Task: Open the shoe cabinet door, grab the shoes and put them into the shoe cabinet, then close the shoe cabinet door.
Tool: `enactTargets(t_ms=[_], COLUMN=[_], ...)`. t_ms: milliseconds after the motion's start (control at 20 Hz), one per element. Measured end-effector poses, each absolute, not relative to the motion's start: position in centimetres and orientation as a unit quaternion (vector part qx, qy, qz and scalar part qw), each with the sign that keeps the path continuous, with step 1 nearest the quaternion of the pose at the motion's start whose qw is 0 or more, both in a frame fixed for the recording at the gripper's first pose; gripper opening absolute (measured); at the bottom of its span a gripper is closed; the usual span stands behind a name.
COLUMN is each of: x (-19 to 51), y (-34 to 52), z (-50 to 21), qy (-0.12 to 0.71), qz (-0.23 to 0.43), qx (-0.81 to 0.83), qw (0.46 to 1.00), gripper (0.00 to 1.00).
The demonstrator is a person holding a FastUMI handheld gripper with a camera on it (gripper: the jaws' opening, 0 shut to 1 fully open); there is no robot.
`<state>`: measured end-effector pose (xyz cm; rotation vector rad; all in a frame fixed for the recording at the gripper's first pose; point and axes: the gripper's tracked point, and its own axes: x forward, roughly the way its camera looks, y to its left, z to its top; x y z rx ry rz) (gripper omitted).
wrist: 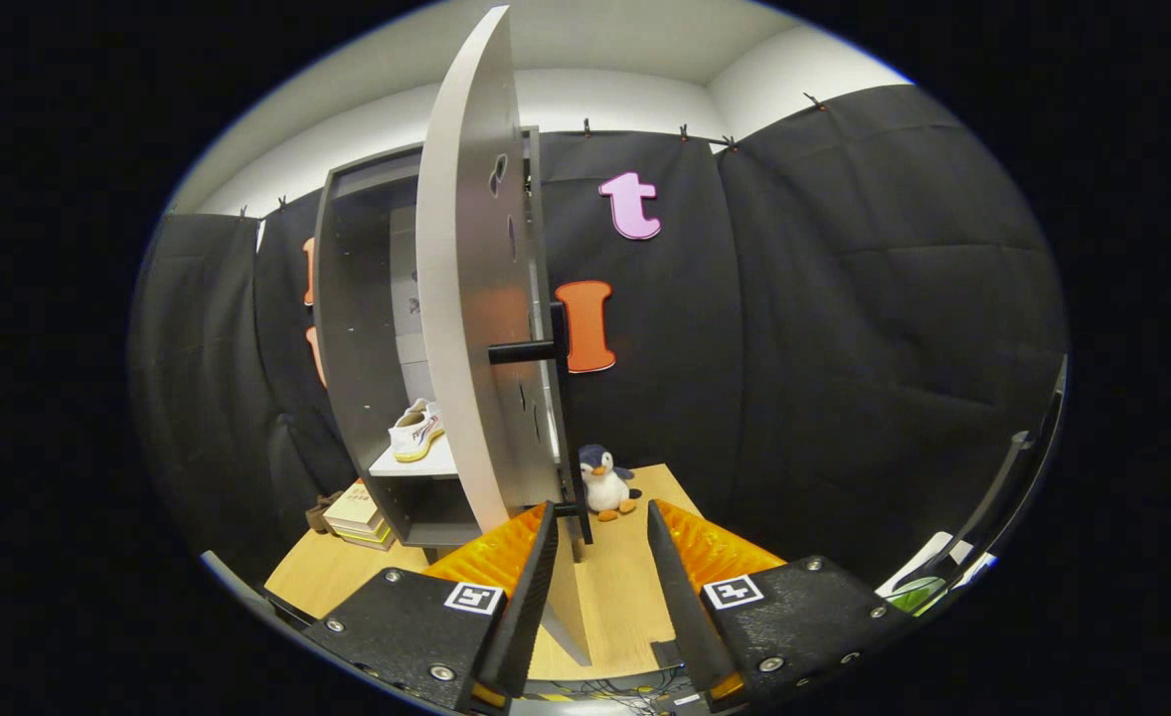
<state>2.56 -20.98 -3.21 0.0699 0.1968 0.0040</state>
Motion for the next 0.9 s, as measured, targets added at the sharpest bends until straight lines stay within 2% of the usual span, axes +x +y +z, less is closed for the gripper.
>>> enactTargets(t_ms=[900], x=[4.5], y=[-8.6], z=[-3.9], qy=[0.107], qz=[0.144], qx=[0.028], qw=[0.983], gripper=[0.59])
